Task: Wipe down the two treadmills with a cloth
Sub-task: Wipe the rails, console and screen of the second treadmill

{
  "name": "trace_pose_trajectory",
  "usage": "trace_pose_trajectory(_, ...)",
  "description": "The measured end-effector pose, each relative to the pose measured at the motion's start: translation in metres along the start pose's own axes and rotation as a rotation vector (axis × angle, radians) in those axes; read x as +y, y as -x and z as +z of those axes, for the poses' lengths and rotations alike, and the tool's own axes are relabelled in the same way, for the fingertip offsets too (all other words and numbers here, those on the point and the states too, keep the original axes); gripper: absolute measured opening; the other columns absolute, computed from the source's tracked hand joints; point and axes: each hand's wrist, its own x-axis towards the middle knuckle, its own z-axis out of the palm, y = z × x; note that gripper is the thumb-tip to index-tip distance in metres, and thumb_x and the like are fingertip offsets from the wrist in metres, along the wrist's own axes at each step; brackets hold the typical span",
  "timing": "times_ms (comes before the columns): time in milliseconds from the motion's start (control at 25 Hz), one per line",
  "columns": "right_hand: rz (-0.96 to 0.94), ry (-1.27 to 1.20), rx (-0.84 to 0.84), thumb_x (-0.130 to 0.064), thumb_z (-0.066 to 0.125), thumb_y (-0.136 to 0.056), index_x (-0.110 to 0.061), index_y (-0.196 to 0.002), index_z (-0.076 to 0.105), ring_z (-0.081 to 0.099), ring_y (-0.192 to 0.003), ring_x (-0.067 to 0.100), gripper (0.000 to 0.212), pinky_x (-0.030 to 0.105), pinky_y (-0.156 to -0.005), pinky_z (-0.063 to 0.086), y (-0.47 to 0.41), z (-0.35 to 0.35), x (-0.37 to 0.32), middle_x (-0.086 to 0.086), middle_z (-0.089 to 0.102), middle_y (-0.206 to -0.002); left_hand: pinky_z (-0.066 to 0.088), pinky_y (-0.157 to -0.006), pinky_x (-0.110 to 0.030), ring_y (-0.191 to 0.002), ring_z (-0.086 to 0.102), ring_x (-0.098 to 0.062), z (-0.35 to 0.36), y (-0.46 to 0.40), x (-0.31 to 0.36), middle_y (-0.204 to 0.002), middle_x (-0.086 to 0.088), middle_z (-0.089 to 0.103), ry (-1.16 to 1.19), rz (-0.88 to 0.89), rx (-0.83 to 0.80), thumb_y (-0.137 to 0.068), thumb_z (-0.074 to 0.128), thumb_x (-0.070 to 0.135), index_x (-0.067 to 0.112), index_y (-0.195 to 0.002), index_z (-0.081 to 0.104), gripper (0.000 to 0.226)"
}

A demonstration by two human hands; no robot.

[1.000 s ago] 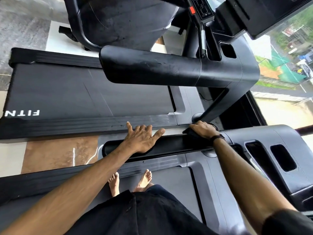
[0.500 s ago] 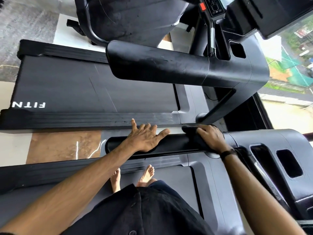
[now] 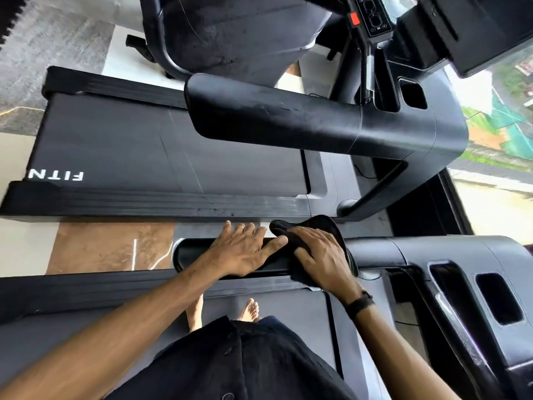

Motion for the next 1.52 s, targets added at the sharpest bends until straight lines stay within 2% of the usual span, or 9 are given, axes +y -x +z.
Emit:
trace_pose_trajectory(160, 0.087, 0.098, 0.073, -0.041, 0.037, -0.081, -0.027, -0.118, 0.068, 0.061, -0.116, 0.024, 0.05, 0.039, -0.103, 0.042, 0.006, -0.023, 0.061, -0.002, 0.069, -0.123, 0.025, -0.113, -0.052, -0.13, 0.047, -0.028, 0.004, 0.001, 0.006, -0.138, -0.009, 0.053, -0.013, -0.026, 0.028, -0.077, -0.007, 0.082, 0.013, -0.14, 0.044, 0.106)
trace_pose_trajectory(360, 0.493, 0.158, -0.495, -0.059, 0.035, -0.081, -0.022, -0.11, 0.066, 0.059, -0.117, 0.029, 0.057, 0.042, -0.099, 0.041, -0.077, -0.037, 0.08, 0.009, 0.064, -0.128, 0.037, -0.104, -0.05, -0.109, 0.058, -0.024, 0.01, -0.005, 0.014, -0.111, -0.005, 0.062, -0.056, -0.024, 0.088, -0.078, -0.008, 0.083, 0.015, -0.115, 0.054, 0.1)
trace_pose_trajectory(480, 0.354, 0.081, -0.616, -0.045, 0.04, -0.089, -0.019, -0.092, 0.061, 0.059, -0.112, 0.027, 0.034, 0.043, -0.099, 0.041, -0.096, -0.019, 0.04, 0.009, 0.064, -0.124, 0.039, -0.099, -0.046, -0.103, 0.058, -0.023, 0.01, -0.006, 0.016, -0.103, -0.004, 0.062, -0.066, -0.049, 0.094, -0.081, -0.005, 0.081, 0.016, -0.098, 0.054, 0.09)
trace_pose_trajectory(600, 0.059, 0.057, -0.383, -0.043, 0.035, -0.095, -0.024, -0.108, 0.066, 0.061, -0.113, 0.03, 0.038, 0.042, -0.092, 0.046, -0.061, -0.012, 0.017, 0.006, 0.068, -0.121, 0.039, -0.095, -0.044, -0.092, 0.056, -0.021, 0.008, -0.008, 0.022, -0.092, -0.001, 0.06, -0.043, -0.086, 0.111, -0.085, -0.001, 0.08, 0.017, -0.088, 0.051, 0.081)
trace_pose_trajectory(800, -0.014, 0.062, -0.007, -0.05, 0.03, -0.081, -0.031, -0.118, 0.068, 0.061, -0.116, 0.019, 0.056, 0.035, -0.097, 0.043, -0.007, -0.028, 0.069, -0.004, 0.07, -0.121, 0.039, -0.092, -0.045, -0.084, 0.058, -0.023, 0.013, -0.02, 0.037, -0.083, 0.0, 0.061, -0.027, -0.14, 0.127, -0.085, -0.002, 0.079, 0.02, -0.086, 0.045, 0.075)
trace_pose_trajectory(920, 0.24, 0.175, -0.358, -0.056, 0.033, -0.089, -0.025, -0.108, 0.065, 0.059, -0.117, 0.032, 0.049, 0.041, -0.09, 0.04, -0.053, -0.042, 0.119, 0.011, 0.065, -0.126, 0.037, -0.093, -0.045, -0.102, 0.063, -0.025, 0.016, -0.033, 0.054, -0.095, -0.001, 0.066, -0.011, -0.189, 0.159, -0.084, -0.004, 0.081, 0.021, -0.1, 0.049, 0.083)
trace_pose_trajectory(1040, 0.232, 0.092, -0.562, -0.051, 0.038, -0.095, -0.015, -0.119, 0.059, 0.054, -0.124, 0.034, 0.048, 0.042, -0.095, 0.038, -0.083, -0.032, 0.111, 0.018, 0.056, -0.137, 0.036, -0.093, -0.044, -0.108, 0.06, -0.028, 0.018, -0.044, 0.083, -0.094, -0.002, 0.064, 0.043, -0.253, 0.167, -0.089, 0.002, 0.076, 0.02, -0.103, 0.051, 0.076)
trace_pose_trajectory(1320, -0.258, -0.003, 0.166, -0.039, 0.042, -0.083, -0.017, -0.114, 0.067, 0.06, -0.114, 0.022, 0.045, 0.038, -0.099, 0.043, 0.026, -0.045, 0.144, 0.001, 0.07, -0.119, 0.033, -0.099, -0.045, -0.123, 0.055, -0.031, 0.028, -0.076, 0.13, -0.126, -0.011, 0.065, 0.078, -0.335, 0.214, -0.09, 0.001, 0.074, 0.023, -0.127, 0.051, 0.08)
trace_pose_trajectory(1520, 0.156, 0.086, -0.441, -0.057, 0.03, -0.089, -0.023, -0.12, 0.061, 0.055, -0.123, 0.034, 0.056, 0.044, -0.095, 0.039, -0.057, -0.061, 0.21, 0.011, 0.059, -0.136, 0.034, -0.093, -0.045, -0.116, 0.057, -0.034, 0.028, -0.077, 0.135, -0.115, -0.013, 0.067, 0.077, -0.375, 0.249, -0.09, 0.002, 0.076, 0.02, -0.117, 0.052, 0.079)
